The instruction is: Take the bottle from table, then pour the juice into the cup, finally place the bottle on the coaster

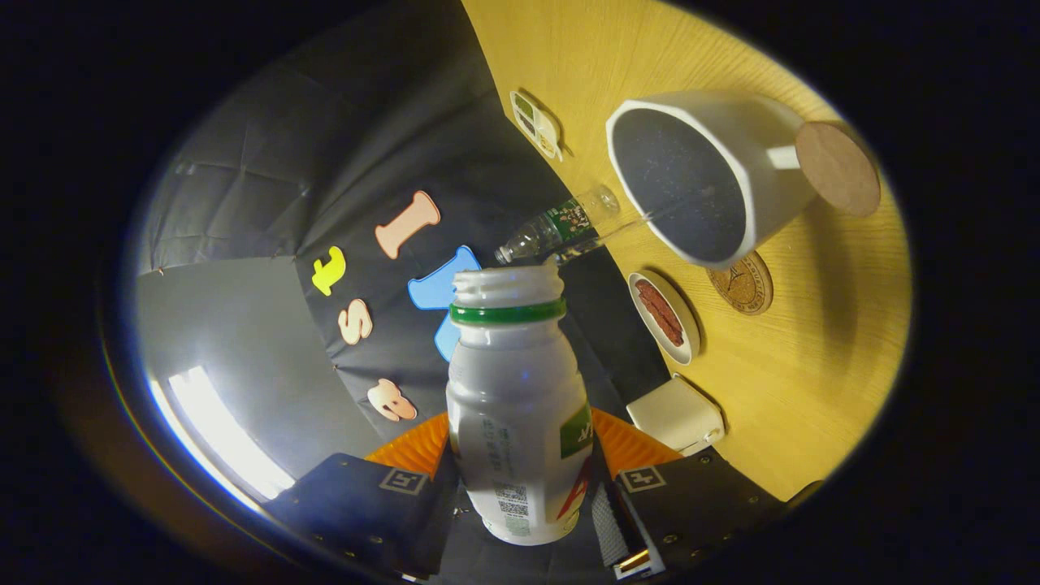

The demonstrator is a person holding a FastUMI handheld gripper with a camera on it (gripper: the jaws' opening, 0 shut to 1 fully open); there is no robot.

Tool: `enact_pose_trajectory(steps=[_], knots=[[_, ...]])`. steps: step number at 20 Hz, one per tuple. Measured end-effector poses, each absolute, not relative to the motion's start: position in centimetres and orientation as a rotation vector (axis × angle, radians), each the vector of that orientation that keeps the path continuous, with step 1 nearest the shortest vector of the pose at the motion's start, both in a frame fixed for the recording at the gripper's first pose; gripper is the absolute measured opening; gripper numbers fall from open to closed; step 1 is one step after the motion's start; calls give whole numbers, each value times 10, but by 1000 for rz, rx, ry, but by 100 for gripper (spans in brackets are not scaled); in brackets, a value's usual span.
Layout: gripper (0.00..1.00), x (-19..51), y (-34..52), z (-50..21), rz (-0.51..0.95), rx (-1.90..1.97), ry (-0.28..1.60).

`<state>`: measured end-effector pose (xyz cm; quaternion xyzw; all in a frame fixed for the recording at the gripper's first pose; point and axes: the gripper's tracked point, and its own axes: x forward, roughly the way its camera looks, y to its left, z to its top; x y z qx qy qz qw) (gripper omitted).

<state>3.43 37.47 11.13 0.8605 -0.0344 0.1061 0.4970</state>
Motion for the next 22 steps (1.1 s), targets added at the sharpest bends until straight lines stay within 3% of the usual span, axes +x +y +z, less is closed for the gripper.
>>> enact_pose_trajectory(steps=[12, 22], knots=[[70, 31, 364, 116, 234, 2146, -103], [70, 36, 396, 89, 170, 1681, 24]])
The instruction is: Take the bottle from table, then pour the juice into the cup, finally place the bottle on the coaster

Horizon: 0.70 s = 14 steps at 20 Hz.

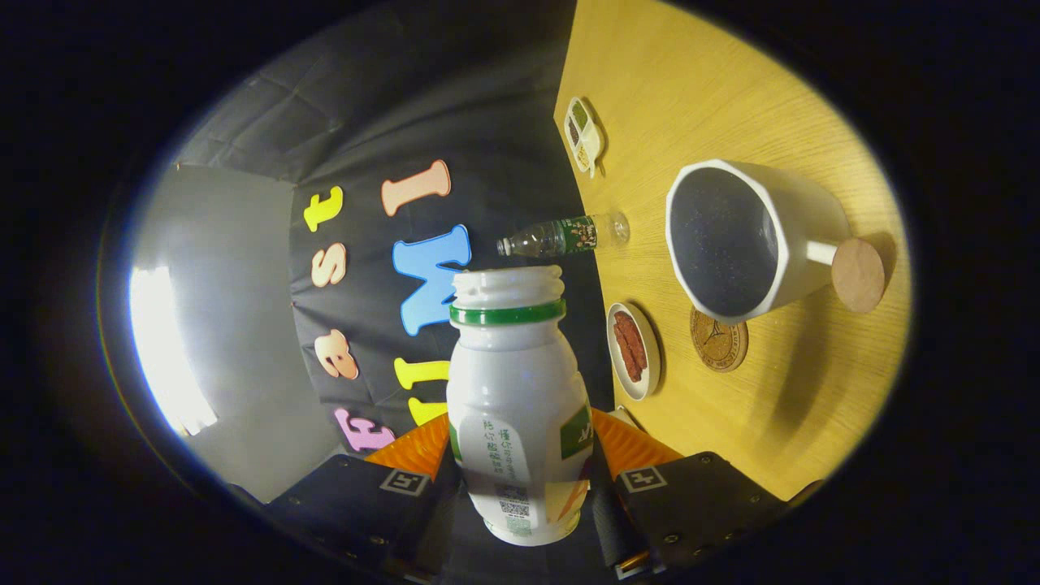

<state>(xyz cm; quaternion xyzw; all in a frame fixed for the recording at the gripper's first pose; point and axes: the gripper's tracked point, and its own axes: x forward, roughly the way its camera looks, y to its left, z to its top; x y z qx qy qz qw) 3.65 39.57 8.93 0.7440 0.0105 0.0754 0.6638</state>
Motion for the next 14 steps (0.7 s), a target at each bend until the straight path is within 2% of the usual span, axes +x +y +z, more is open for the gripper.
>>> enact_pose_trajectory(steps=[14], knots=[[70, 34, 418, 41, 108, 1084, 104]])
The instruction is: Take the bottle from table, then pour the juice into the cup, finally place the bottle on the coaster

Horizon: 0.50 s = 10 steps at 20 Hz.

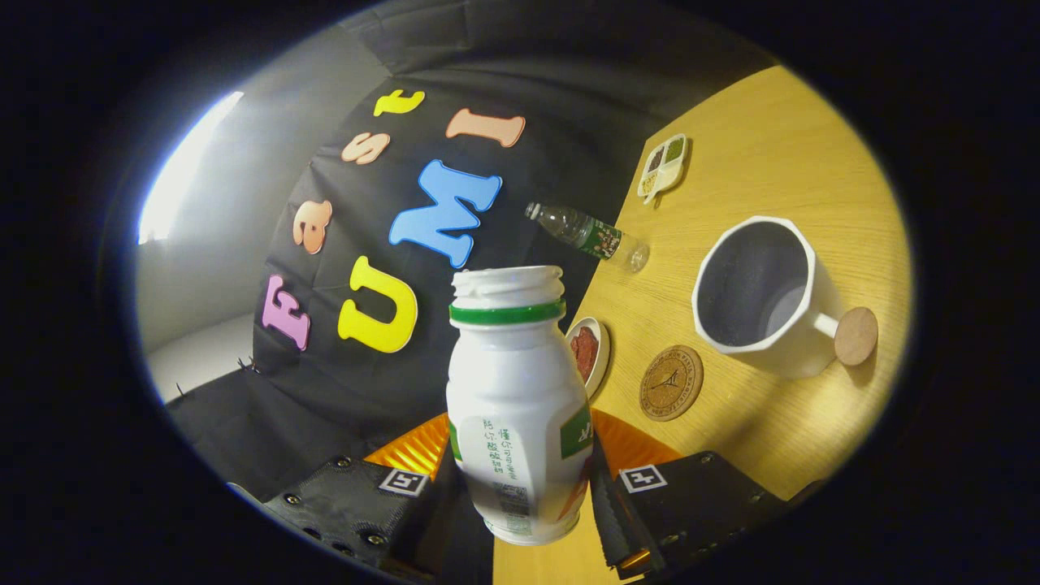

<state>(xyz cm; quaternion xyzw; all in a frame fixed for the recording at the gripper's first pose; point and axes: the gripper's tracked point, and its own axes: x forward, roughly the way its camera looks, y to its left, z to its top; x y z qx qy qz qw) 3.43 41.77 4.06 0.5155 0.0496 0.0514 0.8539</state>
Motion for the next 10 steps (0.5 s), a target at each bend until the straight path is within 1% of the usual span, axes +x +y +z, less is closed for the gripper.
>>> enact_pose_trajectory(steps=[10], knots=[[70, 33, 405, 14, 55, 637, 115]])
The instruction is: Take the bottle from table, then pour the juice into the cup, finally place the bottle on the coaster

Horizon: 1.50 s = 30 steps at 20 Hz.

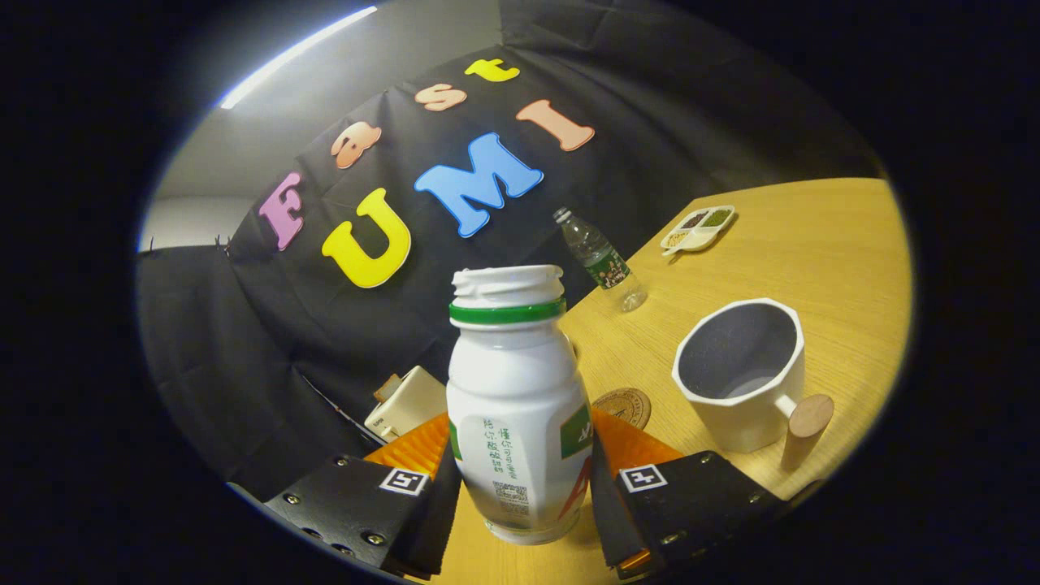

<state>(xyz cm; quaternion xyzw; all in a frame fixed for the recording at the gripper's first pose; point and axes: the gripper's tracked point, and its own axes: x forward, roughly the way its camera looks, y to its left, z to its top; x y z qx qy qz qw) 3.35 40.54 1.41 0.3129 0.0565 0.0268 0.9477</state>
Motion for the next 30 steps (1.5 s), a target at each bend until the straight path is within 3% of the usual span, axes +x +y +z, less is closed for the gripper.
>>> enact_pose_trajectory(steps=[16, 30], knots=[[71, 33, 383, 21, -38, 77, 53], [71, 50, 381, 41, -42, 46, 20]])
